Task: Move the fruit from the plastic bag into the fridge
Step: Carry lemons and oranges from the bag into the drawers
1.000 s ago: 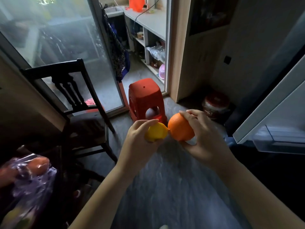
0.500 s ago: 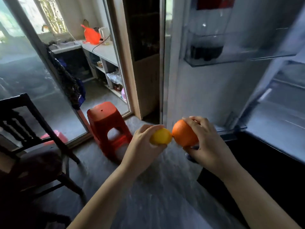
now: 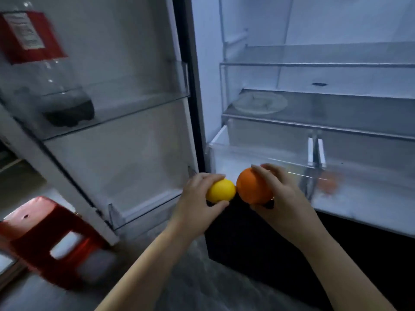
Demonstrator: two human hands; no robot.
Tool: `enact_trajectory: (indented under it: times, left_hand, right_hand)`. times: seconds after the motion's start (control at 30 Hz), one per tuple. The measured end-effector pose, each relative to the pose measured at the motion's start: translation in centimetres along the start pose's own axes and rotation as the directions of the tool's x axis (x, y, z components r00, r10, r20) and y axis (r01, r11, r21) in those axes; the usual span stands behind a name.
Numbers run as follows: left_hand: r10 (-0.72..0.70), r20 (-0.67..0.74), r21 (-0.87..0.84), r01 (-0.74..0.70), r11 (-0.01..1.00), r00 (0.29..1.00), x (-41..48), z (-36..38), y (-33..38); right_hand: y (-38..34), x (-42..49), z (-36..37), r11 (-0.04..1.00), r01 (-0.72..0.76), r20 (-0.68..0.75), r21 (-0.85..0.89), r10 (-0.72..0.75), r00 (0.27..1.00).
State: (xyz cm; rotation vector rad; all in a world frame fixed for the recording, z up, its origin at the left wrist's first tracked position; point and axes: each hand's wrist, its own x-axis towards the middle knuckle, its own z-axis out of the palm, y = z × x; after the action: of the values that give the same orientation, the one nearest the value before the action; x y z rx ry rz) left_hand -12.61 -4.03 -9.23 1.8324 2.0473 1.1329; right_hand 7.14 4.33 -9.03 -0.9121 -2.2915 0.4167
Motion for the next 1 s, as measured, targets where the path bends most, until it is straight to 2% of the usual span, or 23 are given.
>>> enact_trajectory:
  times: [0.2,0.33,0.5,0.63,0.87,1.0]
  left_hand:
    - [0.083,0.130,-0.030,-0.079,0.996,0.988,7.1,4.6,0.9]
    - [0.120,0.189,-0.073,-0.108,0.991,0.975,12.5,7.6,0.1]
    - [0.239,0.209,-0.089,-0.225,0.970,0.948,20.0,10.2,-0.3]
    - [0.255,0.214,-0.191,-0.216,0.957,0.943,25.2,12.9,0.2]
    - [0.257,0.352,-0.276,-0.163,0.947,0.900,28.6,20.8,3.3]
    - [0.234,0.386,-0.231,-0.152,0.961,0.892,29.6,24.0,5.1]
  right_hand:
    - [6.3,1.9,-0.8,0.994,-0.099,-0.066,0.036,0.101,0.993]
    - [10.4,4.7,-0.5,0.986,-0.169,-0.068,-0.004,0.168,0.983]
    - [14.5,9.7,-1.9,0.977,-0.187,-0.114,-0.104,0.175,0.978]
    - [18.0,12.4,-3.5,0.974,-0.211,-0.162,-0.086,0.196,0.967]
    - [25.2,11.3,-7.5,0.937,-0.336,-0.072,-0.094,0.331,0.941]
    - [28.4,11.5,-9.1,0.920,-0.352,0.000,-0.170,0.357,0.934]
